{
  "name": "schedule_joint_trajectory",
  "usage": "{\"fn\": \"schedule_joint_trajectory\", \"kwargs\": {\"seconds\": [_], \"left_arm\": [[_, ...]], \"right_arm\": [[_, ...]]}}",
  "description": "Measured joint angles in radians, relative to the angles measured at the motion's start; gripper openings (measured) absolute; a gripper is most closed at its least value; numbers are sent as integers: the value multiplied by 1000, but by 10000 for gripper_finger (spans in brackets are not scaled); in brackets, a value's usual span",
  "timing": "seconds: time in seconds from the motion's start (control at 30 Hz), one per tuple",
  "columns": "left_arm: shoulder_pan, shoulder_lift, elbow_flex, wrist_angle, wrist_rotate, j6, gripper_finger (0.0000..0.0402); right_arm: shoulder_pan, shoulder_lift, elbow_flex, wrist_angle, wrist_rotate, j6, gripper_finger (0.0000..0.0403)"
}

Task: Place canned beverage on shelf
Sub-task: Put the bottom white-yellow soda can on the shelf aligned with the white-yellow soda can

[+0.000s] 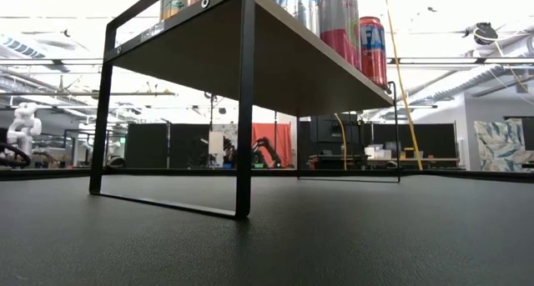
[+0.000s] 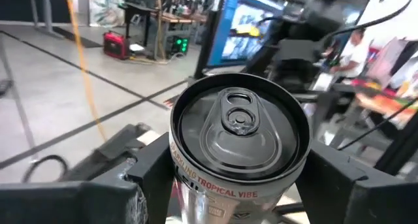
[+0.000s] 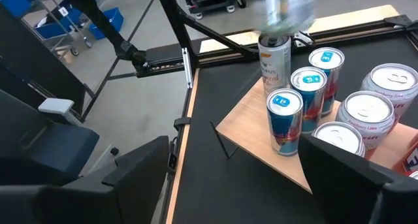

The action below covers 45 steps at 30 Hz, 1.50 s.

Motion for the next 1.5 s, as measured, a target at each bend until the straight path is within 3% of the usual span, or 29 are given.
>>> {"fn": "schedule_joint_trajectory", "kwargs": {"seconds": [0.27,0.57,0.67,0.83,1.03,1.3,1.5], "left_arm": [[-2,-78,0,-219,12,-118,251],[-157,-37,-2,-348,-163,-263,251],[-206,-18,-2,-369,-239,-324,251],[-245,15,-51,-375,-256,-399,251],[-252,14,-178,-376,-292,-533,251],[-253,13,-283,-341,-309,-599,251],[-273,13,-361,-337,-404,-714,251]], "right_arm": [[0,0,0,0,5,15,318],[0,0,0,3,27,27,318],[0,0,0,3,27,25,318],[0,1,0,3,27,18,318],[0,1,0,3,27,36,318],[0,1,0,3,27,50,318],[0,1,0,3,27,49,318]]}}
